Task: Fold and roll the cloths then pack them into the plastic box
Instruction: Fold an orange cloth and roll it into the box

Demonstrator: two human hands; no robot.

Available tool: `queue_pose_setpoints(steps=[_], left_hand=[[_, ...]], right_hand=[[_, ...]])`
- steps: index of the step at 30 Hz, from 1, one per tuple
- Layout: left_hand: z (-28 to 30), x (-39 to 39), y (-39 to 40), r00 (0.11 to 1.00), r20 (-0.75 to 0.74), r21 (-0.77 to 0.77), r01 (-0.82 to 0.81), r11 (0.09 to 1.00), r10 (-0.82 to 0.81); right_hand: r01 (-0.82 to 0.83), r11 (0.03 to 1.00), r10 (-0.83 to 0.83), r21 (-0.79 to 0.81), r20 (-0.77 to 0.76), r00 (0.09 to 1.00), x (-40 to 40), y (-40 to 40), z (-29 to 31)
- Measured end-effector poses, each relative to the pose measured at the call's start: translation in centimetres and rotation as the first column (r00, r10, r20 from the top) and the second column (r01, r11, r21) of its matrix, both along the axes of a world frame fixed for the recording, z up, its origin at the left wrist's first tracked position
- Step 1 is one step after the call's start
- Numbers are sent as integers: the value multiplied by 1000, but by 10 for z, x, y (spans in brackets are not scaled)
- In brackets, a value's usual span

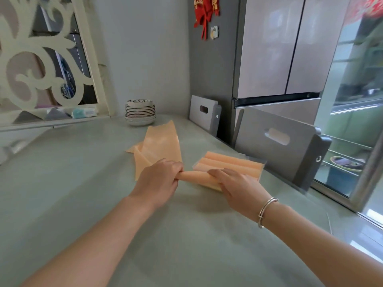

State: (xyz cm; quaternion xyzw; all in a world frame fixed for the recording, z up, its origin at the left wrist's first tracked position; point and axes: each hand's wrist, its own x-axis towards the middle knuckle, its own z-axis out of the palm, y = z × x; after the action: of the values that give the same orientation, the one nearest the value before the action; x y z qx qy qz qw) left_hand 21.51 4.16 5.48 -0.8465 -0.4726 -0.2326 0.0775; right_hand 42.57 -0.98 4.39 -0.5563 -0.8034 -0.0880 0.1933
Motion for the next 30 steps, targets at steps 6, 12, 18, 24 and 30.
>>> queue_pose_setpoints(steps=[6,12,18,24,30], left_hand=[[3,-11,3,1000,28,-49,15,999,-14],[3,-10,-9,996,12,-130,94,987,-93],[6,-6,-15,992,48,-40,115,993,-113],[30,46,17,992,56,87,112,990,-117],[22,105,62,994,-21,-7,107,994,-107]], right_hand=[[-90,994,91,56,-9,996,0,0,1],[-59,986,30,156,181,983,-4,-3,-4],[-63,975,11,211,241,970,-1,-13,7],[94,981,-121,170,158,980,34,-3,19],[197,980,-191,-23,156,969,81,26,14]])
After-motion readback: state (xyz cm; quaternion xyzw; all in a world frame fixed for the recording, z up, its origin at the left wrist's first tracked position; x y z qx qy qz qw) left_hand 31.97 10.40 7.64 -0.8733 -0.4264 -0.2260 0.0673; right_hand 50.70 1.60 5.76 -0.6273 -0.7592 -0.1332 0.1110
